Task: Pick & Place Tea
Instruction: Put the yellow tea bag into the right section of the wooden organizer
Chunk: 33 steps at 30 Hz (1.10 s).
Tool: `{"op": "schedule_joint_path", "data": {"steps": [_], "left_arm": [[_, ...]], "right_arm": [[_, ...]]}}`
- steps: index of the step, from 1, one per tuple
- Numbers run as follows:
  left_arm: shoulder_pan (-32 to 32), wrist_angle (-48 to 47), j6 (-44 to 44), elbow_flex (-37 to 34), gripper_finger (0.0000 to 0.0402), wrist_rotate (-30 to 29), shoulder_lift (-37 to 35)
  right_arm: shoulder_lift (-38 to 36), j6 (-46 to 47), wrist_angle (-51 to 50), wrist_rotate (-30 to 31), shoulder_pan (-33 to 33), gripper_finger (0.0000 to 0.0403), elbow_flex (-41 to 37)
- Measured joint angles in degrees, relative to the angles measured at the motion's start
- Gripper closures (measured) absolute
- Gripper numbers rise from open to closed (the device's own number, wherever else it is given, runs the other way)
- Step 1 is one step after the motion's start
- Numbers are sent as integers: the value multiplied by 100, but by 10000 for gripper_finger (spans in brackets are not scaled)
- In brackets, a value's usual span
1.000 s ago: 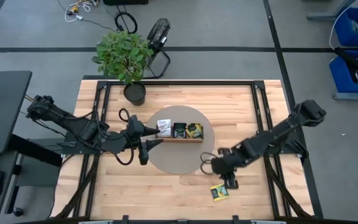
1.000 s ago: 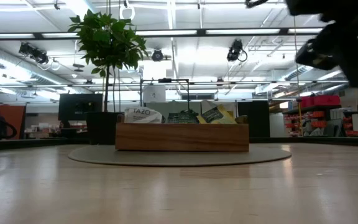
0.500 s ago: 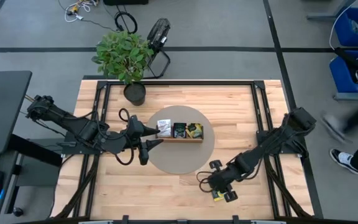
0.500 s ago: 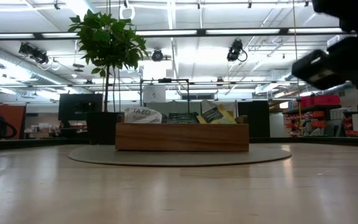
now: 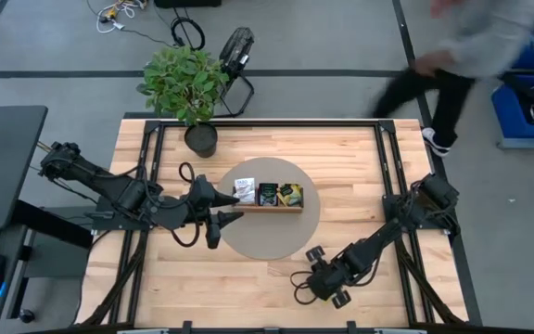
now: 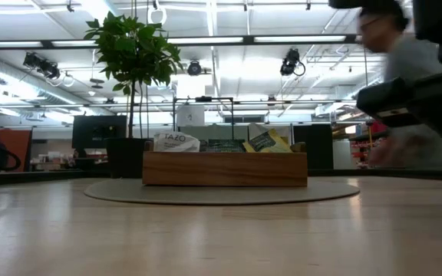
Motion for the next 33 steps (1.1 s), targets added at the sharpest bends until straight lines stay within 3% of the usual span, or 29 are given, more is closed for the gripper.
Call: {"op": "schedule_joint_path", "data": {"steps": [6, 10, 15, 21, 33], "left_arm": [[0, 9, -27, 0, 204, 2, 0], [0, 9, -63, 0, 204, 2, 0], [0, 9, -72, 0, 204, 2, 0], [0, 9, -151, 0, 204, 2, 0], [0, 7, -125, 0, 204, 2, 0]], "right_arm": [[55, -99, 41, 330, 19, 266, 8], [143, -137, 92, 423, 2, 306, 20], [208, -167, 131, 454, -56, 384, 15], [136, -110, -90, 480, -148, 398, 122], [-608, 697, -1462, 2312, -500, 402, 967]]}}
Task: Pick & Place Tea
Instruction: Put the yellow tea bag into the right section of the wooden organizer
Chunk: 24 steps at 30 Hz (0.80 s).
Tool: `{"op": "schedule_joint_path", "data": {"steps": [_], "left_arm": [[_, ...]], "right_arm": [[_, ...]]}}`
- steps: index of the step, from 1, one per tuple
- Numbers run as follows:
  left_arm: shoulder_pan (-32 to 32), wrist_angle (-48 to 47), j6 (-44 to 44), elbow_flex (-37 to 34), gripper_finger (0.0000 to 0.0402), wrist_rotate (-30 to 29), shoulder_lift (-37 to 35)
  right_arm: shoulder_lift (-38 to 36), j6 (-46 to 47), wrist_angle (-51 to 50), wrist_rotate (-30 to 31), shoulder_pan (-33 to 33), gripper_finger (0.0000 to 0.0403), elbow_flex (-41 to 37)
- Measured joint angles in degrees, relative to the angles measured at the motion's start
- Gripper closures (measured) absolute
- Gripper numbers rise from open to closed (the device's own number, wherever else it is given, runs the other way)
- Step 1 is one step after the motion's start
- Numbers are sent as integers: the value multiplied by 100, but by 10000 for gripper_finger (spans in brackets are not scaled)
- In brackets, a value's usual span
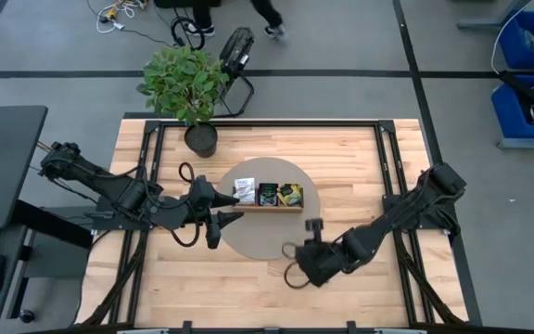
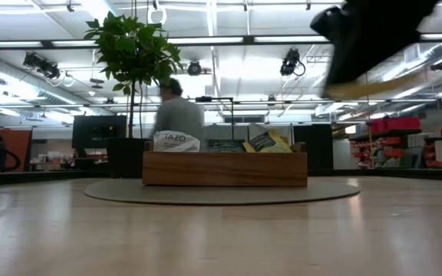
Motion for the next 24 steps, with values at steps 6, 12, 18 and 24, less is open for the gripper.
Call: {"op": "schedule_joint_path", "data": {"steps": [6, 12, 18, 24], "left_arm": [[0, -1, 17, 0, 204, -2, 0], [0, -2, 15, 0, 204, -2, 0], [0, -2, -50, 0, 204, 0, 0], [88, 8, -565, 0, 204, -14, 30]], "right_arm": [[-296, 1257, -430, 1062, -359, 402, 156], [-385, 2443, -424, 1999, -733, 403, 165], [-386, 3225, -254, 2813, -1034, 403, 165], [-410, 2129, 758, 3212, -970, 403, 165]]}}
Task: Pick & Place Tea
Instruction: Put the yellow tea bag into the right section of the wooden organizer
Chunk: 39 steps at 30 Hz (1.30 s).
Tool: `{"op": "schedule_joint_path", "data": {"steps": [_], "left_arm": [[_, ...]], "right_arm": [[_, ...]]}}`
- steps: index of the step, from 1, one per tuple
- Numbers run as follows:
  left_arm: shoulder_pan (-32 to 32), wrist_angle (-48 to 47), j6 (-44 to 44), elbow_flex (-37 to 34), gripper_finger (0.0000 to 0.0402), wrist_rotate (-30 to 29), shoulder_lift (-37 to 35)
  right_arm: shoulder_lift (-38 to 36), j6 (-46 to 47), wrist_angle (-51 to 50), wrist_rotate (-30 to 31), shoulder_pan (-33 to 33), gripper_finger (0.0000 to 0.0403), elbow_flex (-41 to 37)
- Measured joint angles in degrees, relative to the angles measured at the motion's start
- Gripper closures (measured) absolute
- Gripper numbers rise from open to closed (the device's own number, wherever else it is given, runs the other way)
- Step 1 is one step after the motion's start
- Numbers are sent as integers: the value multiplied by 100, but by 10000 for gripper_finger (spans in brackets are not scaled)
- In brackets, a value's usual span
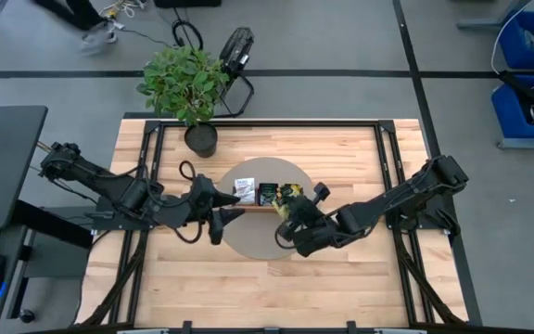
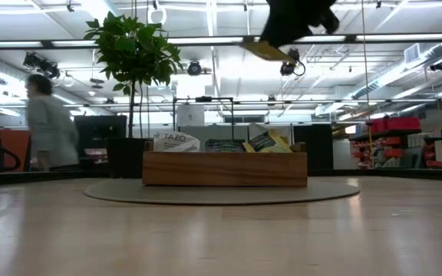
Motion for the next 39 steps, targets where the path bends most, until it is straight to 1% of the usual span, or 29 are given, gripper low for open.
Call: {"op": "schedule_joint_path", "data": {"steps": [3, 5, 8, 11, 14, 19, 23, 28, 33, 36, 39], "left_arm": [[131, -38, -632, -2, 204, -45, 41], [260, 19, -1034, 4, 204, -70, 95], [372, -35, -1308, -4, 204, -23, 135], [481, 26, -1597, -2, 204, -10, 121], [565, 276, -1695, -2, 204, -3, 123], [680, 834, -1718, -2, 204, -10, 123], [787, 1002, -1885, 0, 204, -180, 145], [910, 1170, -1892, 0, 204, -200, 197], [997, 1316, -2040, 0, 204, 7, 365], [997, 1562, -2036, -2, 204, 55, 495], [994, 1688, -2034, -2, 204, 77, 529]], "right_arm": [[-31, -657, 388, 135, 61, 403, 127], [-33, -959, 377, 272, 92, 403, 303], [-33, -1460, 340, 535, 114, 403, 589], [-33, -2152, 310, 738, 141, 403, 917], [-37, -2855, 373, 970, 145, 403, 1220], [-37, -3597, 420, 1367, 142, 403, 1596], [-37, -4110, 678, 1397, 141, 403, 1734], [-37, -4615, 1170, 1428, 127, 403, 1735], [-37, -5118, 1687, 1472, 60, 403, 1735], [-37, -5373, 1804, 1468, -9, 403, 1735], [-37, -5419, 1815, 1467, -56, 403, 1735]]}}
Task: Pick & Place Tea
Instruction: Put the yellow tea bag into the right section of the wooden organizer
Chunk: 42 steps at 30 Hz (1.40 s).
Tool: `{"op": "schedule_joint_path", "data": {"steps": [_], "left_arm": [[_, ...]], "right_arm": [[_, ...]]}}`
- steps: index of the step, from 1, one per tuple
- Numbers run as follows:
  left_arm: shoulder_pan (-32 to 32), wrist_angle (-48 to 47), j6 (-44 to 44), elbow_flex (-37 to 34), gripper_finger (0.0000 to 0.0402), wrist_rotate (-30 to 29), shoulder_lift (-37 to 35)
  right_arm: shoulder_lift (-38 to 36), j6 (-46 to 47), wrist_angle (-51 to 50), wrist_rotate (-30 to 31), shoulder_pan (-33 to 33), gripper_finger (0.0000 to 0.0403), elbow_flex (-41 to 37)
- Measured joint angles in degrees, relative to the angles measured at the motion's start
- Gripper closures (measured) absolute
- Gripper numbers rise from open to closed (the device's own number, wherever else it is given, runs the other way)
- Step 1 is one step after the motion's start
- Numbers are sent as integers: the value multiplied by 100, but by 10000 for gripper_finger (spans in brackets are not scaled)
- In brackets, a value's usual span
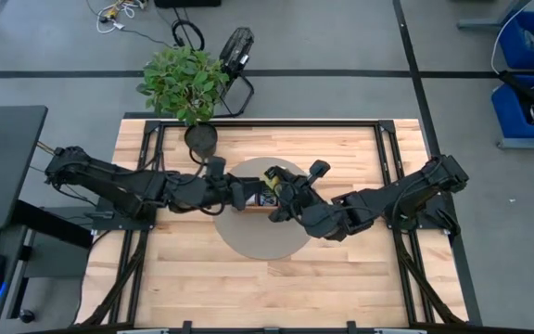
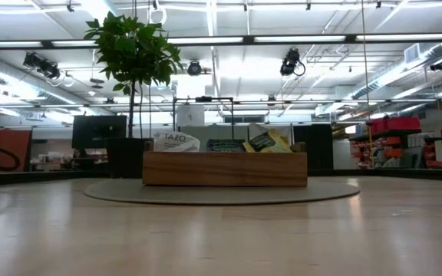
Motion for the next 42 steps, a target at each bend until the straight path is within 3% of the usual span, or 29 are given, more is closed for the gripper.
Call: {"op": "schedule_joint_path", "data": {"steps": [23, 28, 36, 42], "left_arm": [[188, 190, 367, 2, 211, -22, 44], [188, 195, 493, 2, 256, 36, 44], [188, 213, 784, 2, 389, 44, 46], [149, 161, 1383, 2, 398, -4, 46]], "right_arm": [[2, 86, 124, -348, -65, 403, 0], [2, 86, 119, -366, -83, 403, 0], [4, 84, 121, -458, -96, 403, 0], [-3, -24, 72, -769, -101, 397, 0]]}}
